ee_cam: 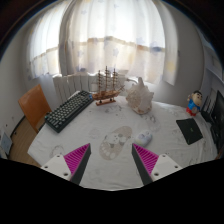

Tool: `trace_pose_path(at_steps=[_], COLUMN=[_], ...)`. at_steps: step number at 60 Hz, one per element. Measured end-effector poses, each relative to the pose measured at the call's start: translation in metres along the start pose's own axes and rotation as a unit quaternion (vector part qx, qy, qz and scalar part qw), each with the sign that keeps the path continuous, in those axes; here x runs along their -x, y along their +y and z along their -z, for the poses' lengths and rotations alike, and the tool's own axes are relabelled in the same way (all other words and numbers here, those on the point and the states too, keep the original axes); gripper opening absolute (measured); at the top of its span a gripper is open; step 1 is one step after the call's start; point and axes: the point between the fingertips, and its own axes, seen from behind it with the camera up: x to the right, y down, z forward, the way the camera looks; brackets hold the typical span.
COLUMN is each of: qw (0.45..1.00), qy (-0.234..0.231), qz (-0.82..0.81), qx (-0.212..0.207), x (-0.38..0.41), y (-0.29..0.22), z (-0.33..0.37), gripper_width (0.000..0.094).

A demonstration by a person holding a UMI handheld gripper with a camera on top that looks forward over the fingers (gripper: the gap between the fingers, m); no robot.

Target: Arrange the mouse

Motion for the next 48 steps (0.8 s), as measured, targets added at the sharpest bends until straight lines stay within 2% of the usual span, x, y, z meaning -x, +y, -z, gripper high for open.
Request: trace_pose_path(at_steps=[8, 19, 48], qw=[0.998, 0.996, 0.996], qy=[0.048, 0.076, 0.057], qz=[-0.031, -0.052, -0.075], qx=[0.002, -0.001, -0.011], x=[-0.057, -0.103, -0.123], y=[0.011, 0.029, 0.042], z=[-0.020, -0.048, -0.144], gripper_width=[0.0855, 0.0856, 0.0856])
